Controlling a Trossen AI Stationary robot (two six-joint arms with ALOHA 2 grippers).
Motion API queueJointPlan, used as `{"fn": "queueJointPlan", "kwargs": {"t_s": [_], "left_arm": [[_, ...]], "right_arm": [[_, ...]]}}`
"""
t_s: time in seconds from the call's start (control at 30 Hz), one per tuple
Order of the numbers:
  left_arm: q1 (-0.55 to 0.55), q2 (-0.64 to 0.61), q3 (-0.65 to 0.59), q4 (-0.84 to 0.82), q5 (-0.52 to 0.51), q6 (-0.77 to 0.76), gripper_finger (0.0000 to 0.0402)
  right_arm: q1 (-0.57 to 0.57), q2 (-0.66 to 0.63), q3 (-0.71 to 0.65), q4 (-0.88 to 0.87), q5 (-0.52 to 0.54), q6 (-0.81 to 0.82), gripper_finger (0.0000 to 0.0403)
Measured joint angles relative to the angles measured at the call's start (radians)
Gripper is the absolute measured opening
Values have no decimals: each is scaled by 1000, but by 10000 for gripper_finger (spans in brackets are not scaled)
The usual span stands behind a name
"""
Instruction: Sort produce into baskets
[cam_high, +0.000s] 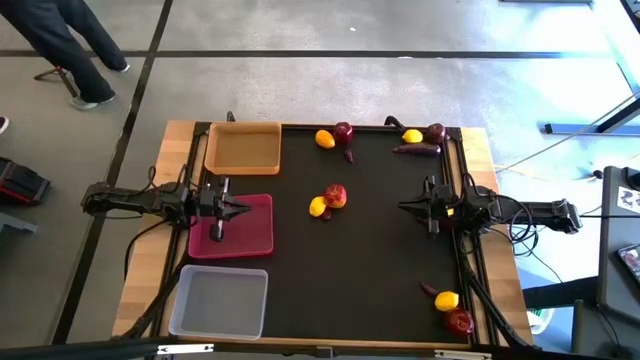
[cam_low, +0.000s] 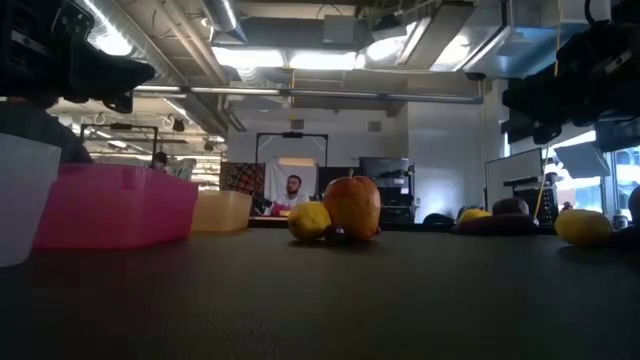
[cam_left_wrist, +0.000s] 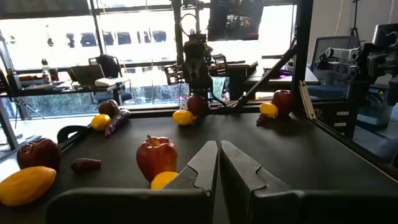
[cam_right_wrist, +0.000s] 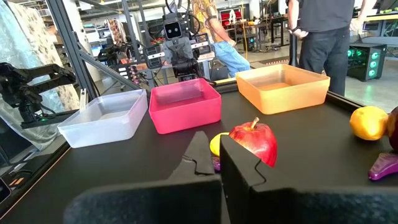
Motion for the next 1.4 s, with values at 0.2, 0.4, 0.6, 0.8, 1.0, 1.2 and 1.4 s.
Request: {"fn": "queueJointPlan", "kwargs": {"t_s": [0.2,0.4,0.6,0.8,1.0,1.2,1.4], "left_arm": [[0,0,0,0,0,0,15],[0,0,0,0,0,0,15],[0,0,0,35,0,-36,15],[0,0,1,183,-152,-308,15],[0,0,0,239,-227,-293,15],[0,0,0,271,-259,-197,15],[0,4,0,271,-259,-180,15]], "right_arm": [[0,0,0,0,0,0,1],[0,0,0,9,2,0,1],[0,0,0,18,8,0,1],[0,0,1,26,4,1,1],[0,0,1,26,1,72,1],[0,0,1,27,1,129,1],[0,0,1,37,47,131,1]]}}
